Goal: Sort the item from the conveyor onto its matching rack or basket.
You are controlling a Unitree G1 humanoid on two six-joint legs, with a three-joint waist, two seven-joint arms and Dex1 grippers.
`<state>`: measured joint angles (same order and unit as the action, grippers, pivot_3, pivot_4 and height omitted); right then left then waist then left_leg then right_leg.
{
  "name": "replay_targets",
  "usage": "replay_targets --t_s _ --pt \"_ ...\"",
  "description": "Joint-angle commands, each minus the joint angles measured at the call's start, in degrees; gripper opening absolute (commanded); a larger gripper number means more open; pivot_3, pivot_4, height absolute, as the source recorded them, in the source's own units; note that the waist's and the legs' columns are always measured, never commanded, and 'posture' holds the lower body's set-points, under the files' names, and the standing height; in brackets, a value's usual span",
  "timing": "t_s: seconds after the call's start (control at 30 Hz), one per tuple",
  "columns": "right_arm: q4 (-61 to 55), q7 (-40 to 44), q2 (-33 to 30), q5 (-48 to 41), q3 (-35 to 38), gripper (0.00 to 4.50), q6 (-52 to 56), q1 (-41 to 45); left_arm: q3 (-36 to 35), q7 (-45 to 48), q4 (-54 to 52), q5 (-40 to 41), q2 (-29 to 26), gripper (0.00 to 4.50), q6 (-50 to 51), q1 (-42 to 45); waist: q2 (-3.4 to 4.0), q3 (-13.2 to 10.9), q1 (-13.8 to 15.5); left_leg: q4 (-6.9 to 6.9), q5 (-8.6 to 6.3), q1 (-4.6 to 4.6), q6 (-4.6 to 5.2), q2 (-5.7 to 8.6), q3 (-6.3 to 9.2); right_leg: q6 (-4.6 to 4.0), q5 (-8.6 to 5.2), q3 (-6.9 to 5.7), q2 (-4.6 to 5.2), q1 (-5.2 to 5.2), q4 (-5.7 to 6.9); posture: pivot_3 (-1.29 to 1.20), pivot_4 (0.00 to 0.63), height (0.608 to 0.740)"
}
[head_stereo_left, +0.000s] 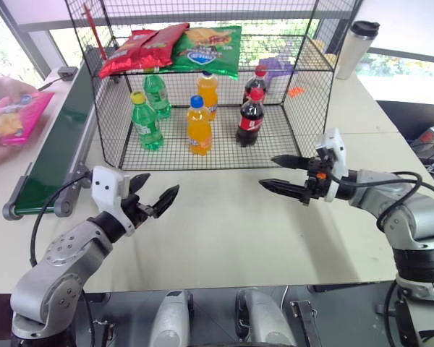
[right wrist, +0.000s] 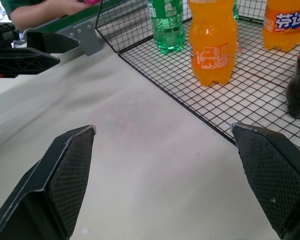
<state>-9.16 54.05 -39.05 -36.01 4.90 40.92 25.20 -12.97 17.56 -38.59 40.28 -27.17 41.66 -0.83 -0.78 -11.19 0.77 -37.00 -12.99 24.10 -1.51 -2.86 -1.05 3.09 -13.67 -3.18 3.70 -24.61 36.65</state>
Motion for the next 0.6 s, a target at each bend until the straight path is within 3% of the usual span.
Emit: replay_targets --t_s 0.03,0.6 --pt "0.53 -0.61 0.08 1.13 0.10 4.50 -1.46 2.00 -1.57 0.05 -1.59 0.74 -0.36 4.44 -1.28 1.16 0.00 0.00 0.00 0.00 0.00 0.00 0.00 0.00 0.00 0.00 0.00 0.00 0.00 0.00 0.00 0.00 0.150 0.740" --pt "1.32 -0.16 1.86 2.35 -0.88 4.50 -2.92 1.51 -0.86 1.04 -0.52 -1.47 -1.85 4.44 -1.86 1.50 0.00 0.00 -0.02 0.00 0.00 0.01 0.00 0.00 0.00 0.00 0.01 0.00 -0.01 0.00 -0.01 0.00 0.150 0.740"
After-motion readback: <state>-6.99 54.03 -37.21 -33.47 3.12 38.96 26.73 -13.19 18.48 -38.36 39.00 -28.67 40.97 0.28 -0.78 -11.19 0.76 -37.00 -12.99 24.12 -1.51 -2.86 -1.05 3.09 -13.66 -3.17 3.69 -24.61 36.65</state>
